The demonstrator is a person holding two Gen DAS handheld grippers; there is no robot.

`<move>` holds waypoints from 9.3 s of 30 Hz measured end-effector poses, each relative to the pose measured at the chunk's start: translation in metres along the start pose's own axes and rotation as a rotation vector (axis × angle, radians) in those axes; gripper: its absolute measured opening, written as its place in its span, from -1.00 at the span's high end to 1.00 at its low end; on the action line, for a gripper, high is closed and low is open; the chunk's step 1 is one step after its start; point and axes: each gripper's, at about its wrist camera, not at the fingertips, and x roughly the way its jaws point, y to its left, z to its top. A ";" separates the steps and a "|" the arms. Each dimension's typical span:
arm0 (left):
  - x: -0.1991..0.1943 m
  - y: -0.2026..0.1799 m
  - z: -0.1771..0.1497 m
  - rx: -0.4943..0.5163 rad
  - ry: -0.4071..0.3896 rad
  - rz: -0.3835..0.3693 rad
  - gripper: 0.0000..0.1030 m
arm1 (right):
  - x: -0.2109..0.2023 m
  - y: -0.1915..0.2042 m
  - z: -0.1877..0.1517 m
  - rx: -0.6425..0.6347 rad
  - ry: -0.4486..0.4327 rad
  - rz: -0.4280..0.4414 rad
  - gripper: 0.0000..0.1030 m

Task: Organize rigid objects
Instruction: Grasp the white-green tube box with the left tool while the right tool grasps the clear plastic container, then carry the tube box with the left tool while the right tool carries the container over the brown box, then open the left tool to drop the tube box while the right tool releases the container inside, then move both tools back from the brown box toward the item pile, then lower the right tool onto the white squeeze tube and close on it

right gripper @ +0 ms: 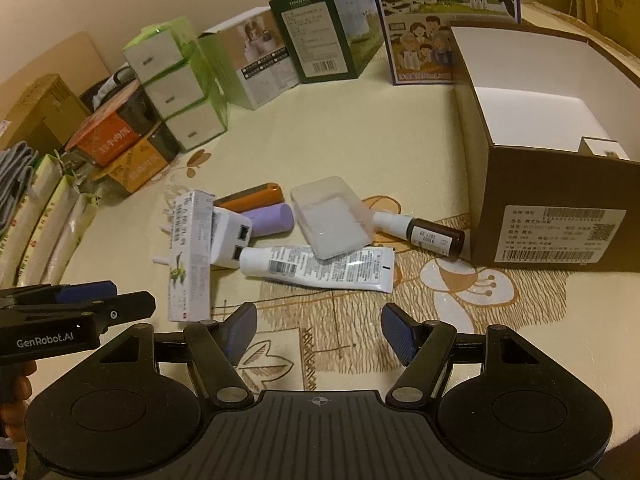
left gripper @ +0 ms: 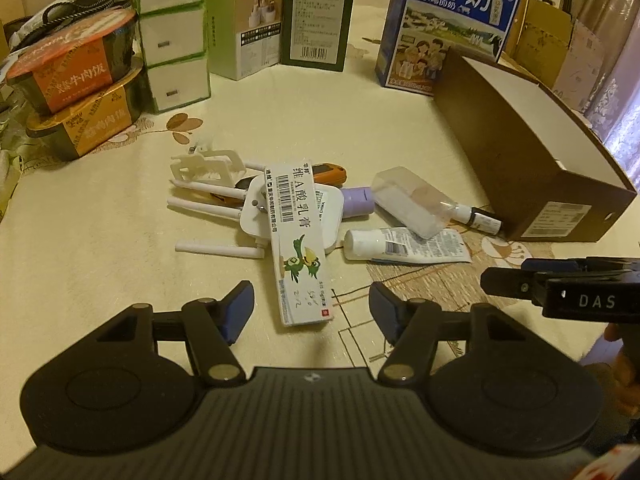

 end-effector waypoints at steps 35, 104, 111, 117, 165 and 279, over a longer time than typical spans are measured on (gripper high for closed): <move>0.071 0.011 0.030 -0.022 0.025 0.028 0.03 | 0.049 -0.003 0.044 -0.139 -0.019 -0.039 -0.28; 0.006 -0.158 0.120 0.122 -0.137 -0.243 0.36 | -0.096 -0.093 0.092 -0.035 -0.318 -0.149 -0.01; 0.018 -0.200 0.145 0.147 -0.138 -0.300 0.36 | -0.109 -0.130 0.100 0.013 -0.348 -0.200 -0.01; 0.033 -0.228 0.156 0.171 -0.129 -0.317 0.36 | -0.108 -0.155 0.103 0.053 -0.346 -0.223 -0.01; 0.086 -0.243 0.152 0.233 -0.026 -0.267 -0.07 | -0.081 -0.210 0.098 0.316 -0.301 -0.181 -0.37; 0.018 0.044 -0.040 -0.148 0.065 0.074 -0.32 | 0.071 0.035 -0.019 -0.241 0.108 0.070 0.14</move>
